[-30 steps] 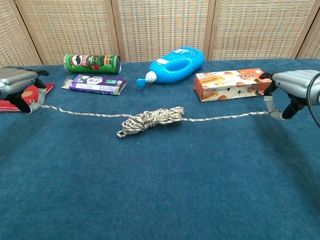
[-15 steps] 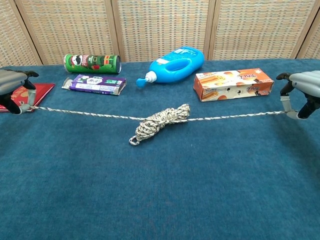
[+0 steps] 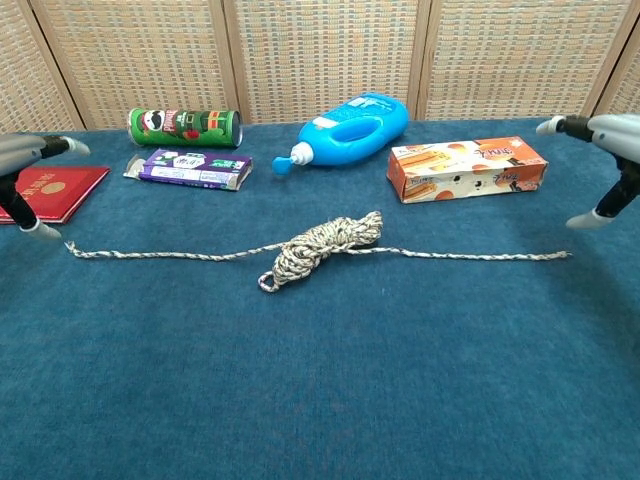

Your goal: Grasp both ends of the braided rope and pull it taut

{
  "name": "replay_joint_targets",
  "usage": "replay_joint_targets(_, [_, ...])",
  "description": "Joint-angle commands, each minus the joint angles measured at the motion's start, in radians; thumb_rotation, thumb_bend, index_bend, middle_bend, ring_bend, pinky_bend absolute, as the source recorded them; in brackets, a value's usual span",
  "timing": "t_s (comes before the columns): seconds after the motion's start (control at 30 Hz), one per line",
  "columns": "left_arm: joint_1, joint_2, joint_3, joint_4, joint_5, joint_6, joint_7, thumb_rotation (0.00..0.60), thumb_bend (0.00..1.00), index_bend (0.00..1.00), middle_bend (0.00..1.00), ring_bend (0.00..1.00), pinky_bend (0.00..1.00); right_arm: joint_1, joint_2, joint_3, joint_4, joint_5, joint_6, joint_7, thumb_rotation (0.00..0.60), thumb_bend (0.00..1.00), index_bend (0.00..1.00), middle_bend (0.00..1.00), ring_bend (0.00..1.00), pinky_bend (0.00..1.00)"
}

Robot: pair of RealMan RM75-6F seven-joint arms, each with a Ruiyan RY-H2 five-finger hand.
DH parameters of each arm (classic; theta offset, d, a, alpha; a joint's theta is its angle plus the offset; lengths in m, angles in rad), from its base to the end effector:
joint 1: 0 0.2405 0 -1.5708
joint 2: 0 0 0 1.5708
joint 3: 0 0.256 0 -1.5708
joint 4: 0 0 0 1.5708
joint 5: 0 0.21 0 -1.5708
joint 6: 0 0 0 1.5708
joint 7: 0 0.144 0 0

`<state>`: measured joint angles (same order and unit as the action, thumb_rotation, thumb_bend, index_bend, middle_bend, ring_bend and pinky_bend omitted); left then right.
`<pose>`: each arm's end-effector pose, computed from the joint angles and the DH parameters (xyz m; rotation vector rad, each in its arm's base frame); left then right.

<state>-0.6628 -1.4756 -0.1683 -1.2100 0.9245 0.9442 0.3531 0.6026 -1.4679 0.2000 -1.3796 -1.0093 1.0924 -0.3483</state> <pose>-0.2690 0.3797 0.0505 -1.5568 -0.9273 -0.6117 -0.2380 -0.3547 0.0486 1.5240 -0.9290 0.7855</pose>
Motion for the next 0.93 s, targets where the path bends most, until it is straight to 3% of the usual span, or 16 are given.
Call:
replay_joint_targets(0.03, [0.055, 0.108, -0.027, -0.118, 0.062, 0.066, -0.104, 0.600, 0.00, 0.00, 0.00, 0.00, 0.00, -0.062, 0.080, -0.003, -0.084, -0.123, 0.105, 0.099, 0.600, 0.00, 0.00, 0.00, 0.00, 0.04])
replay_joint_targets(0.3, [0.224, 0.246, -0.013, -0.311, 0.204, 0.306, -0.285, 0.600, 0.00, 0.00, 0.00, 0.00, 0.00, -0.184, 0.172, -0.076, -0.122, -0.326, 0.281, 0.242, 0.600, 0.00, 0.00, 0.00, 0.00, 0.01])
replay_joint_targets(0.37, [0.281, 0.250, 0.009, -0.334, 0.246, 0.394, -0.306, 0.600, 0.00, 0.00, 0.00, 0.00, 0.00, -0.215, 0.180, -0.099, -0.115, -0.365, 0.321, 0.264, 0.600, 0.00, 0.00, 0.00, 0.00, 0.00])
replay_joint_targets(0.4, [0.345, 0.252, 0.053, -0.363, 0.290, 0.472, -0.320, 0.600, 0.00, 0.00, 0.00, 0.00, 0.00, -0.250, 0.190, -0.129, -0.107, -0.401, 0.366, 0.253, 0.600, 0.00, 0.00, 0.00, 0.00, 0.00])
replay_joint_targets(0.47, [0.393, 0.249, 0.092, -0.372, 0.341, 0.528, -0.338, 0.600, 0.00, 0.00, 0.00, 0.00, 0.00, -0.278, 0.194, -0.149, -0.105, -0.433, 0.404, 0.242, 0.600, 0.00, 0.00, 0.00, 0.00, 0.00])
replay_joint_targets(0.73, [0.519, 0.237, 0.206, -0.342, 0.459, 0.621, -0.377, 0.600, 0.00, 0.00, 0.00, 0.00, 0.00, -0.377, 0.218, -0.200, -0.186, -0.518, 0.525, 0.156, 0.600, 0.00, 0.00, 0.00, 0.00, 0.00])
replay_joint_targets(0.93, [0.546, 0.252, 0.209, -0.325, 0.476, 0.616, -0.417, 0.600, 0.00, 0.00, 0.00, 0.00, 0.00, -0.409, 0.206, -0.204, -0.160, -0.563, 0.561, 0.153, 0.600, 0.00, 0.00, 0.00, 0.00, 0.00])
